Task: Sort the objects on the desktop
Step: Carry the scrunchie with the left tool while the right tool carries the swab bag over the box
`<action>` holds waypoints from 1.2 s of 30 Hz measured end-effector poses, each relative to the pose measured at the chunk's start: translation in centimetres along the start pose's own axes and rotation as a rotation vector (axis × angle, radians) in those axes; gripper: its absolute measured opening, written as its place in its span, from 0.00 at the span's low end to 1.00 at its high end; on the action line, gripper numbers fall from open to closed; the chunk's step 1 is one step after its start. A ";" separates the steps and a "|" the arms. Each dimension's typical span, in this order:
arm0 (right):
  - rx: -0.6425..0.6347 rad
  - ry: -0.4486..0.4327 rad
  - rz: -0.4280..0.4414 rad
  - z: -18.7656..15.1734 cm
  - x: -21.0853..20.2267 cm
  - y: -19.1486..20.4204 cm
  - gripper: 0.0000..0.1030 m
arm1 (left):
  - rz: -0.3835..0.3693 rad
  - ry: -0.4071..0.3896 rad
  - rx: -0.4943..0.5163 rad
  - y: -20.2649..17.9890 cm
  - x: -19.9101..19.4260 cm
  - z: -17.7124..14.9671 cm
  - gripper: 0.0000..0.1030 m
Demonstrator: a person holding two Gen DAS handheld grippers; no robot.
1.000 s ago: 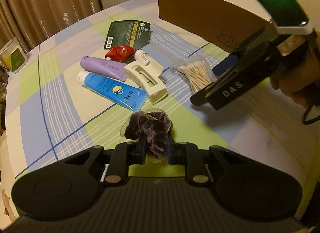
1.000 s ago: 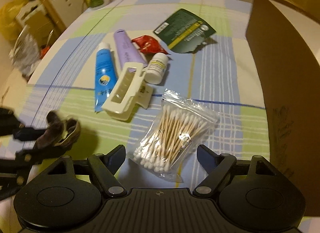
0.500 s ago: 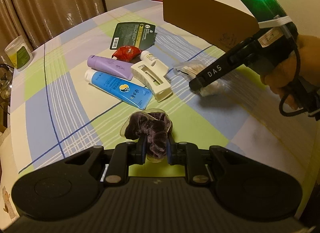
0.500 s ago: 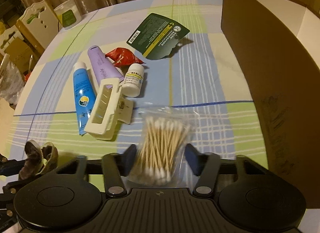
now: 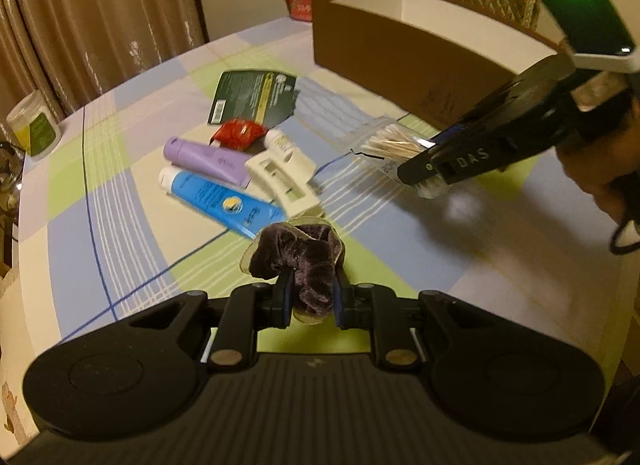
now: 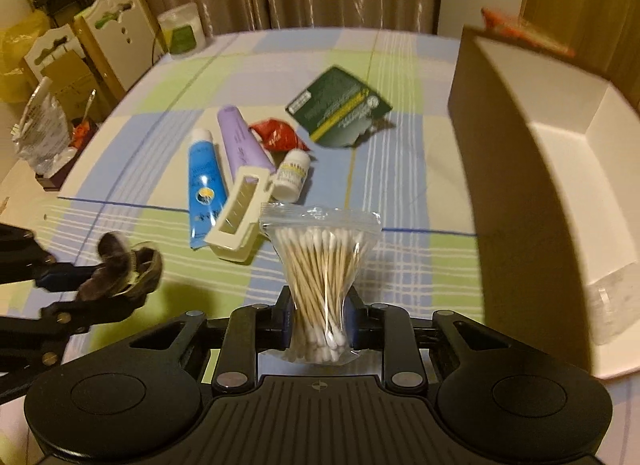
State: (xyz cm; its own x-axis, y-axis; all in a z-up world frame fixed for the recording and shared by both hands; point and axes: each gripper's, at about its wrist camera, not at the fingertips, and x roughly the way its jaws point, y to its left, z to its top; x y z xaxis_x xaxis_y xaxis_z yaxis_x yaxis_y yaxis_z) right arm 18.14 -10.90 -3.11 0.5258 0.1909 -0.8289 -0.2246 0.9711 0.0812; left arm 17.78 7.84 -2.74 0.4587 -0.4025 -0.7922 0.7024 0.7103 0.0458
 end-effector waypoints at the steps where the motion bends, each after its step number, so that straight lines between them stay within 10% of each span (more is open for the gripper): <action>1: -0.002 -0.010 0.002 0.0 -0.7 0.0 0.23 | -0.002 -0.005 0.001 -0.3 -0.2 0.2 0.15; 16: -0.022 -0.074 -0.010 -4.4 -11.0 -3.6 0.23 | -0.020 -0.065 -0.006 -7.7 -2.7 4.3 0.15; 36: -0.153 -0.109 0.079 -11.2 -19.3 -18.3 0.23 | 0.089 -0.057 -0.157 -26.5 -3.0 8.9 0.15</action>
State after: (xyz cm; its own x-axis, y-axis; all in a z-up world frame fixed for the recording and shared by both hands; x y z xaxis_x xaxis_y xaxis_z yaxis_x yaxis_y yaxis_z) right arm 2.90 -33.96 5.17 0.5855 0.2877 -0.7579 -0.3860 0.9211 0.0514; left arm 2.62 -14.92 3.83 0.5488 -0.3627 -0.7532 0.5659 0.8244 0.0153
